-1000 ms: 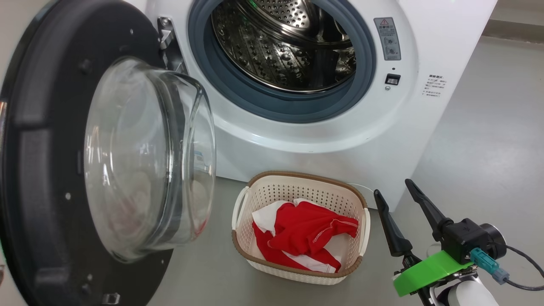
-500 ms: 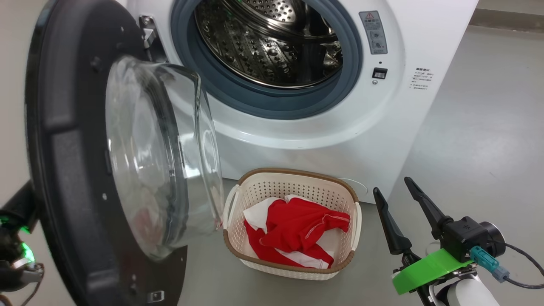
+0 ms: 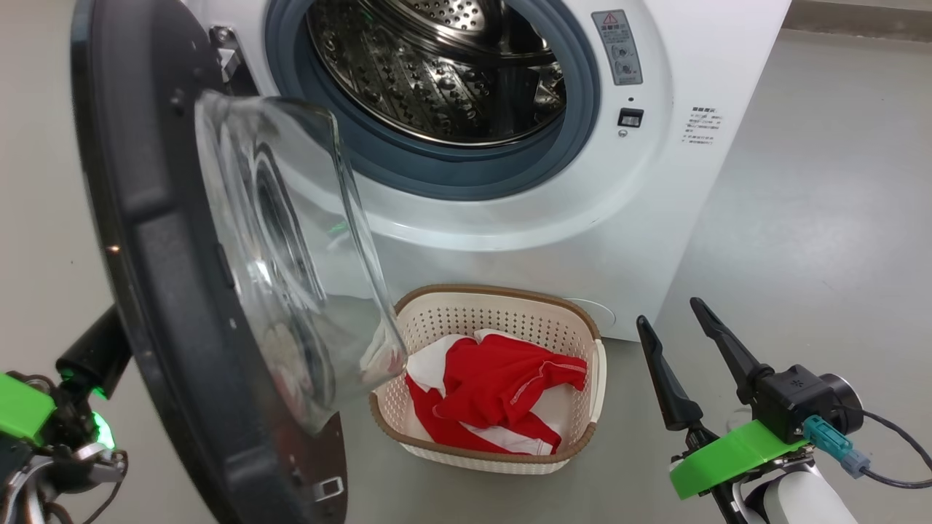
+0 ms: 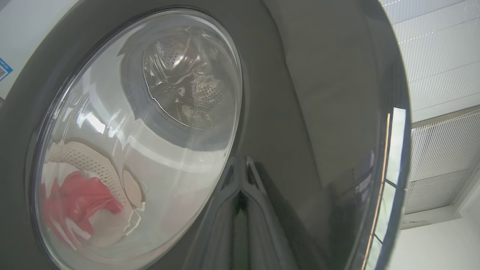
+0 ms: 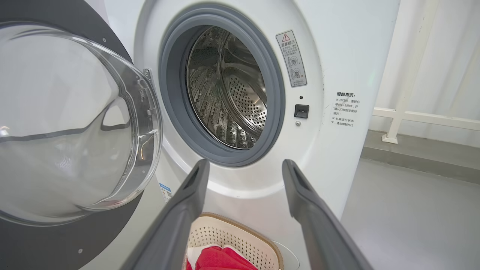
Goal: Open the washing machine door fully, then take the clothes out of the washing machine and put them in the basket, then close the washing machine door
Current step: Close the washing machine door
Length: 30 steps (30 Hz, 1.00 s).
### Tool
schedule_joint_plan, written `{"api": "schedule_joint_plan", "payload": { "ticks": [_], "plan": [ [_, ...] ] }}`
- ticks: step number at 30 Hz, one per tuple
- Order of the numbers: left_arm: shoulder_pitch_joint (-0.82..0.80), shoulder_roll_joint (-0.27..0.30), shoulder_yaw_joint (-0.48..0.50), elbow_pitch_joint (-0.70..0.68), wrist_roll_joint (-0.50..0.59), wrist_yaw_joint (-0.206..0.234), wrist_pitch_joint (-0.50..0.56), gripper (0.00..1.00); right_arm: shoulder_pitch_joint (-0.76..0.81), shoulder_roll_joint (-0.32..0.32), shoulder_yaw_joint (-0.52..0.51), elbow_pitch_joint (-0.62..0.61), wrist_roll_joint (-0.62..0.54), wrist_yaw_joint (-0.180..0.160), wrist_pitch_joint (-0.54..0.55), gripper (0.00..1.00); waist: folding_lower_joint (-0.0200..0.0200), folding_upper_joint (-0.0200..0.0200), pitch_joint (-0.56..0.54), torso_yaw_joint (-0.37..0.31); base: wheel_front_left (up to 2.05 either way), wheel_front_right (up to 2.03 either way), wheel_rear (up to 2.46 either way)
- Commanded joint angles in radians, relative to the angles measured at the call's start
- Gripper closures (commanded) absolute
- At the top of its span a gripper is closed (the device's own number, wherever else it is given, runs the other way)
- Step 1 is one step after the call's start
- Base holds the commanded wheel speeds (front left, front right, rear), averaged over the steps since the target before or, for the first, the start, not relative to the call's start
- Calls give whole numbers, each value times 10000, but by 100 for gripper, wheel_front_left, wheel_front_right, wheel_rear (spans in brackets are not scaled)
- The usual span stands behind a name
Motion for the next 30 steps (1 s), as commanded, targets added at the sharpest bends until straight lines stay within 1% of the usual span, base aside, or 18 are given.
{"api": "schedule_joint_plan", "payload": {
  "ticks": [1, 12, 15, 19, 20, 21, 22, 23, 30],
  "plan": [
    [-189, 144, 22, -425, -180, -169, 69, 100, -370, 37, 285, -195, 76, 35, -63, 0, 0, 0, 4, -26, 0, 0, 0],
    [54, 42, -324, -632, -281, -200, -231, 100, -375, 40, 317, -139, 90, 35, -63, 0, 0, 0, -119, -227, 0, 0, 0],
    [269, 166, -362, -706, 68, -423, -395, 100, -349, 41, 318, -136, 107, 35, -63, 0, 0, 0, -155, -273, 0, 0, 0],
    [543, 381, -377, -641, 649, -829, -743, 100, -312, 42, 308, -133, 119, 35, -63, 0, 0, 0, -182, -295, 0, 0, 0],
    [615, 462, -382, -611, 842, -962, -858, 84, -302, 42, 310, -130, 124, 35, -63, 0, 0, 0, -188, -296, 0, 0, 0],
    [699, 576, -408, -576, 1088, -1115, -979, 59, -296, 42, 316, -122, 132, 35, -63, 0, 0, 0, -197, -298, 0, 0, 0],
    [777, 676, -431, -539, 1353, -1269, -1138, 24, -290, 42, 322, -114, 144, 35, -63, 0, 0, 0, -207, -297, 0, 0, 0],
    [838, 745, -446, -504, 1619, -1404, -1335, 0, -285, 42, 328, -105, 152, 35, -63, 0, 0, 0, -217, -296, 0, 0, 0],
    [1331, 1240, -619, -220, 3613, -2452, -2895, 0, -194, 42, 352, -61, 208, 35, -63, 0, 0, 0, -374, -262, 0, 0, 0]
  ]
}}
